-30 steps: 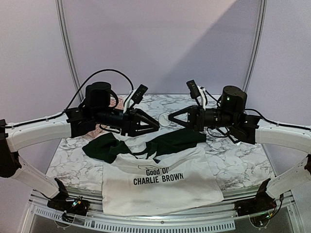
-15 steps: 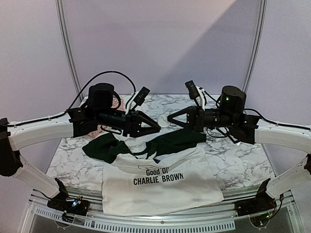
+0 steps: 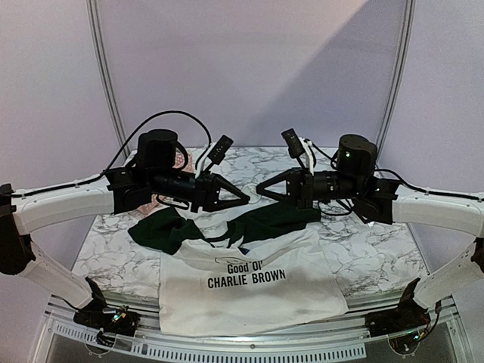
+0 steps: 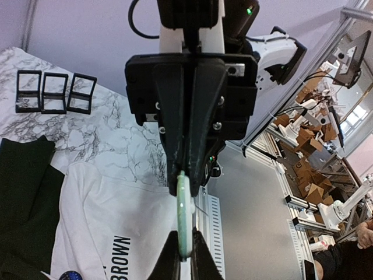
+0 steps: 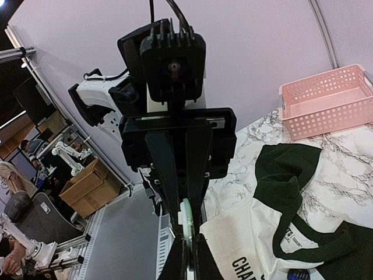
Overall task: Remove the brooch from the garment
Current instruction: Pass from the right arm to the left
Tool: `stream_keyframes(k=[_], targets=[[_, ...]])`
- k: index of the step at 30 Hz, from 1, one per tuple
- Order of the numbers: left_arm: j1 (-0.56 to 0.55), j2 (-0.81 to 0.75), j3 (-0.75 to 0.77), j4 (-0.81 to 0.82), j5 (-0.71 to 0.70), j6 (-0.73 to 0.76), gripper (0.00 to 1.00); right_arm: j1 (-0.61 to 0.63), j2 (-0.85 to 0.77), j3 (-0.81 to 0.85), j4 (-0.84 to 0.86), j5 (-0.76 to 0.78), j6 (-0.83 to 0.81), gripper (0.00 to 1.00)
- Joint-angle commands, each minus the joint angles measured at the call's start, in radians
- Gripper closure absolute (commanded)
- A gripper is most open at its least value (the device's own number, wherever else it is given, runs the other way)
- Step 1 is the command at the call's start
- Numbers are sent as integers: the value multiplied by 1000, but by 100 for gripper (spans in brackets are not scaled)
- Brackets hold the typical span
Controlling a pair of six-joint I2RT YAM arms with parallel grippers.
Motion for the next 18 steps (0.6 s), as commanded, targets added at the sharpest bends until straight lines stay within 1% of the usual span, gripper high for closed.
stream_keyframes(k=[1, 2, 8, 10, 11, 14, 18], targets=[[-9, 6, 19, -4, -1, 12, 99, 8, 11, 25, -22, -8, -6, 100], [-9, 5, 19, -4, 0, 11, 100, 7, 11, 25, -24, -13, -9, 100], [-9, 6, 20, -5, 4, 13, 100, 10, 12, 25, -32, -23, -17, 100], [-9, 3, 18, -6, 1, 16, 100, 9, 10, 25, -34, -22, -17, 92], [-9, 1, 16, -5, -2, 16, 100, 10, 8, 24, -34, -21, -17, 85], [-9, -3, 12, 7, 3, 12, 100, 11, -3, 16, -31, -18, -22, 68], [-8, -9, 8, 15, -2, 9, 100, 10, -24, 4, -32, -14, -30, 56]])
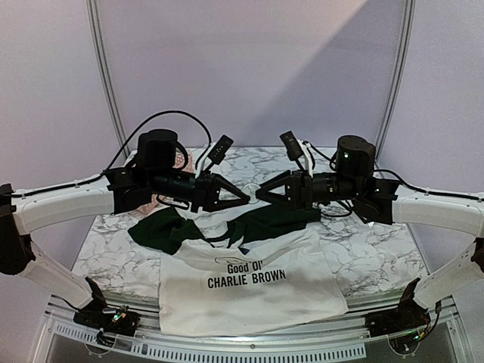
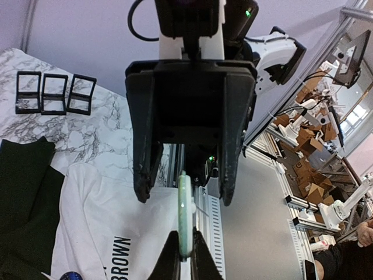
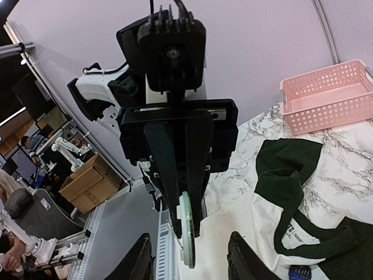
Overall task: Remove the brooch from the garment
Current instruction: Pass from the right arm to the left, then close the brooch securely.
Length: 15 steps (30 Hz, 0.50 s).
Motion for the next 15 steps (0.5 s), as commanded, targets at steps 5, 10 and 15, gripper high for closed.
stream_keyframes(k=[5, 10, 15], targets=[[-6, -8, 8, 12, -3, 5, 100, 6, -44, -8, -17, 19, -12, 50], [-5, -10, 8, 11, -7, 4, 100, 25, -36, 0, -30, 57, -30, 50], [-2, -12, 8, 11, -10, 1, 100, 33, -4, 22, -61, 46, -42, 59]])
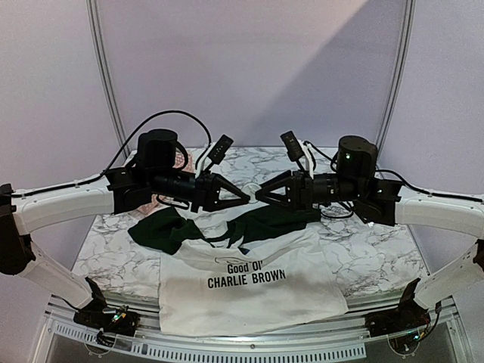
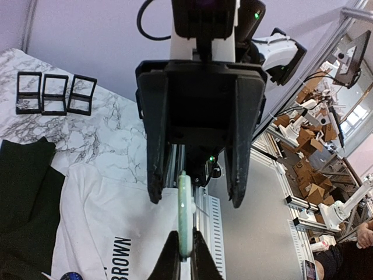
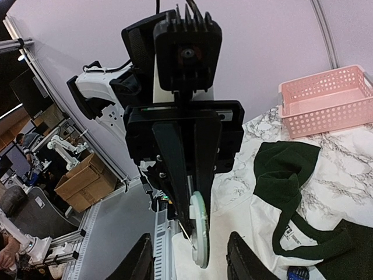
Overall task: Remove the brooch from the garment
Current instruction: Close the brooch securely.
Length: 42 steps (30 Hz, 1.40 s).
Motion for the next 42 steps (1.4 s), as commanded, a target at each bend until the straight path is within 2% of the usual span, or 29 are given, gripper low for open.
stream_keyframes(k=[1, 12, 23, 42], targets=[[-1, -11, 8, 9, -8, 1, 100, 17, 24, 25, -44, 14, -26, 60], [1, -9, 8, 12, -5, -2, 100, 25, 41, 33, -27, 34, -25, 66], [2, -16, 8, 6, -8, 4, 100, 41, 49, 23, -45, 80, -24, 78], [0, -21, 11, -8, -9, 18, 100, 42, 45, 2, -6, 158, 7, 88]])
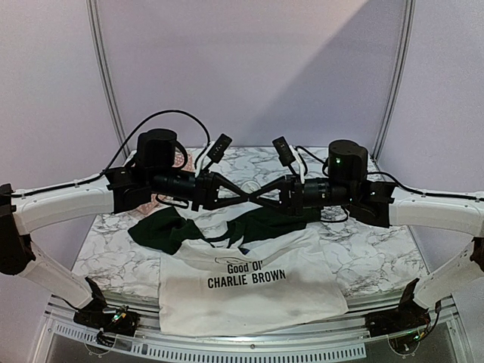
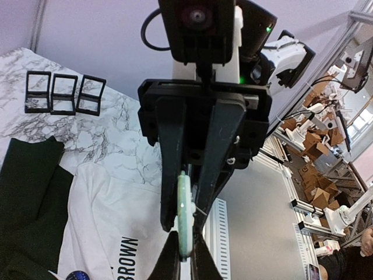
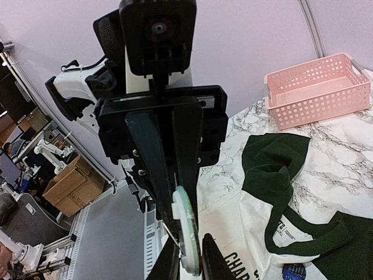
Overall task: Remove the brooch from the garment
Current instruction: Close the brooch securely.
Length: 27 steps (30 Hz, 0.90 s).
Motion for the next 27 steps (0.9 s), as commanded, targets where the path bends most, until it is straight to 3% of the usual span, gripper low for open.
stream_keyframes(k=[1, 27], targets=[[-6, -23, 11, -3, 17, 18, 100, 6, 5, -10, 23, 52, 23, 88], [-14, -28, 16, -28, 17, 48, 100, -2, 21, 30, 29, 14, 105, 94]])
